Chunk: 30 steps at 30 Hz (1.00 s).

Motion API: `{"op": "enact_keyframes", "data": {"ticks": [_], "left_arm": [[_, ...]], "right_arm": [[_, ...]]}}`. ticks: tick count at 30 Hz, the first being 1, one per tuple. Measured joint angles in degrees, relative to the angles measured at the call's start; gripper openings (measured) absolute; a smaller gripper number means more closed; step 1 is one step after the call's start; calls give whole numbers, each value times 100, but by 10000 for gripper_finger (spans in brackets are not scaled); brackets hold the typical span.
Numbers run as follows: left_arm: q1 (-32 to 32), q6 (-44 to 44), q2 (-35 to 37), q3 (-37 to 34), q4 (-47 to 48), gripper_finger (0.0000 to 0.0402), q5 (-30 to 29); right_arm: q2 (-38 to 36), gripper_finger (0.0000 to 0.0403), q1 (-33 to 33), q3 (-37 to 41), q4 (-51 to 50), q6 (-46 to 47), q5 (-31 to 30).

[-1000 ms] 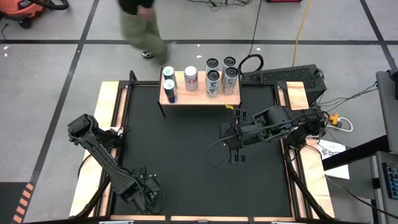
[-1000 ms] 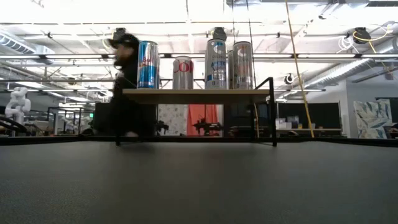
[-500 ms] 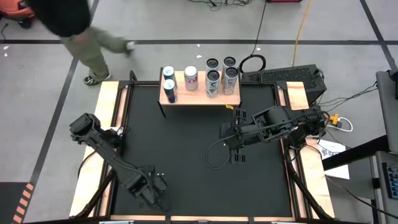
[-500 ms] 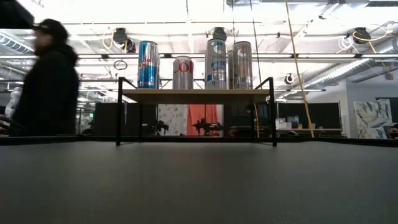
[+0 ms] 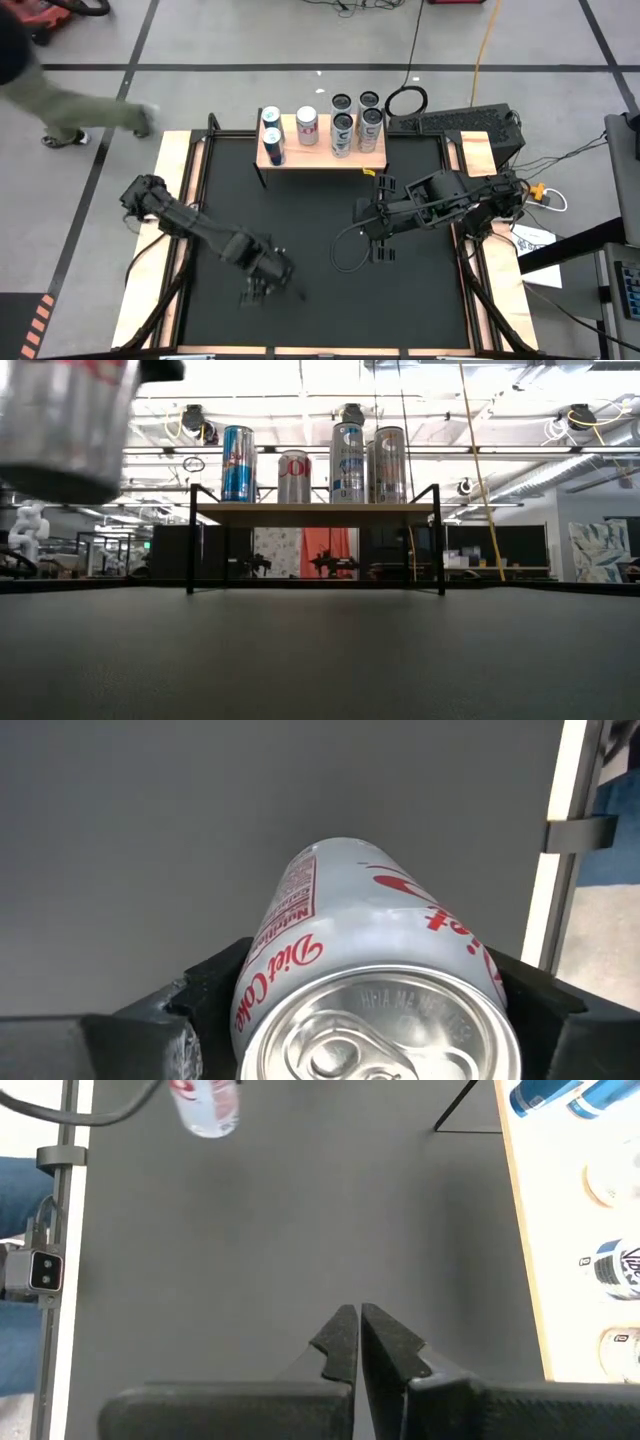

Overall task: Place canned beverage on shelf
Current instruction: Put the red silver soda can on the shelf aligned with the other red silver soda can

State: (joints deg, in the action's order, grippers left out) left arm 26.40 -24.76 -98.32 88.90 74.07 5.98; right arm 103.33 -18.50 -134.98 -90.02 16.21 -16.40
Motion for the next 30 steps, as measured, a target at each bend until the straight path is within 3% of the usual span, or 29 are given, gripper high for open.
{"op": "enact_keyframes", "data": {"ticks": [12, 30], "left_arm": [[-1731, 1624, 2, 1414, 1362, 295, -20], [-3681, 3303, 13, 2284, 1290, 298, -266]], "right_arm": [[0, 0, 2, 0, 0, 220, -2], [0, 0, 17, 0, 0, 800, -7]]}}
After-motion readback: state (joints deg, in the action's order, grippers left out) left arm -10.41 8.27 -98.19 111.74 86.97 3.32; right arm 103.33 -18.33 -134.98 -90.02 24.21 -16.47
